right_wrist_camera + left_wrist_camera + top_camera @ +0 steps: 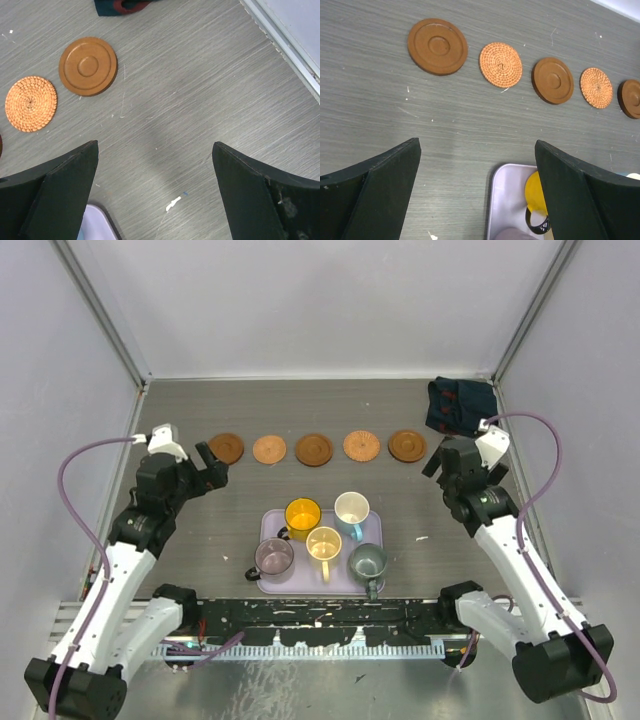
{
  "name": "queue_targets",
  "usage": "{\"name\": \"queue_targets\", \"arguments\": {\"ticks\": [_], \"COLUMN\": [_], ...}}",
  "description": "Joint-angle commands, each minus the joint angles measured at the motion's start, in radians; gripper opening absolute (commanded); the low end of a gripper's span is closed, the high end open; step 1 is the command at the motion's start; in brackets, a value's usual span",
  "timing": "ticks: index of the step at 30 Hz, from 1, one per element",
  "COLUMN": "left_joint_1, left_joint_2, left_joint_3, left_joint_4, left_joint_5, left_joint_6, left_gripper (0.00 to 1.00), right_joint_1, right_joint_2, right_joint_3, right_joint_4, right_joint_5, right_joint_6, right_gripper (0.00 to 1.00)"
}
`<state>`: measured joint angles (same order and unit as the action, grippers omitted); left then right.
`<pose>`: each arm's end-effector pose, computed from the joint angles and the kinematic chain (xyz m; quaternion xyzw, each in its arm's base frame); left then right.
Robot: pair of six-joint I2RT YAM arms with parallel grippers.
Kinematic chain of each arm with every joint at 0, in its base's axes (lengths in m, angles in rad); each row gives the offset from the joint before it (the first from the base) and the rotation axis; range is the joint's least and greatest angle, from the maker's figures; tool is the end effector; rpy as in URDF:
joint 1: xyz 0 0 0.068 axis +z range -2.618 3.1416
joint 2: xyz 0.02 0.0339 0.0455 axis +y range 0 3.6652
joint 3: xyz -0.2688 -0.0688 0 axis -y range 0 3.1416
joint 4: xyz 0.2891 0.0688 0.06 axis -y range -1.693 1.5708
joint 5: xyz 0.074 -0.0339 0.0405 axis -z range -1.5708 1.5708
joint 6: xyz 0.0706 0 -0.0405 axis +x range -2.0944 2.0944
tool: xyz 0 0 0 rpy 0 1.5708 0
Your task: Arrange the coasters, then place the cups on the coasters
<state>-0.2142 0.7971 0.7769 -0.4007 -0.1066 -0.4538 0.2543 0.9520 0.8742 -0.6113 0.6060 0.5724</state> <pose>0.2498 -0.0467 0.3010 -0.1289 0.8286 -0.1358 0.5277 0.2607 0.0262 0.2859 0.2624 0.8321 -0.0835 0.4814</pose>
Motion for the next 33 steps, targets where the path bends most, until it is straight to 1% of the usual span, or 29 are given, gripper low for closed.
{"name": "queue_targets", "arguments": {"ticks": [1, 4, 6, 12, 16, 18, 23, 27, 33], "left_joint_1": [-0.004, -0.004, -0.008, -0.077, -0.117, -0.12, -0.12, -0.12, -0.119], "left_joint_2": [-0.05, -0.072, -0.08, -0.058, -0.033, -0.027, -0.031, -0.01, 0.031], "left_joint_3": [-0.025, -0.048, -0.056, -0.064, -0.065, -0.067, -0.064, -0.059, -0.048], "left_joint_4": [-0.049, -0.07, -0.083, -0.106, -0.092, -0.085, -0.075, -0.067, -0.059], "left_joint_5": [-0.021, -0.015, -0.01, -0.029, -0.033, -0.035, -0.068, -0.061, -0.035], "left_joint_6": [-0.012, -0.026, -0.032, -0.02, -0.019, -0.015, -0.001, -0.003, -0.015], "left_gripper": [0.98, 0.98, 0.98, 0.98, 0.98, 0.98, 0.98, 0.98, 0.98], "right_joint_1": [0.009, 0.039, 0.09, 0.345, 0.463, 0.52, 0.638, 0.691, 0.704], "right_joint_2": [-0.02, -0.001, -0.001, -0.005, 0.022, 0.041, 0.104, 0.139, 0.136], "right_joint_3": [-0.02, -0.036, -0.054, -0.07, -0.025, 0.007, 0.081, 0.084, 0.038], "right_joint_4": [-0.041, -0.071, -0.077, -0.104, -0.116, -0.123, -0.146, -0.122, -0.094], "right_joint_5": [-0.054, -0.075, -0.076, -0.018, -0.06, -0.084, -0.102, -0.151, -0.224], "right_joint_6": [0.032, 0.041, 0.052, 0.133, 0.158, 0.166, 0.178, 0.164, 0.155], "right_gripper": [1.0, 1.0, 1.0, 0.91, 0.81, 0.79, 0.79, 0.79, 0.78]}}
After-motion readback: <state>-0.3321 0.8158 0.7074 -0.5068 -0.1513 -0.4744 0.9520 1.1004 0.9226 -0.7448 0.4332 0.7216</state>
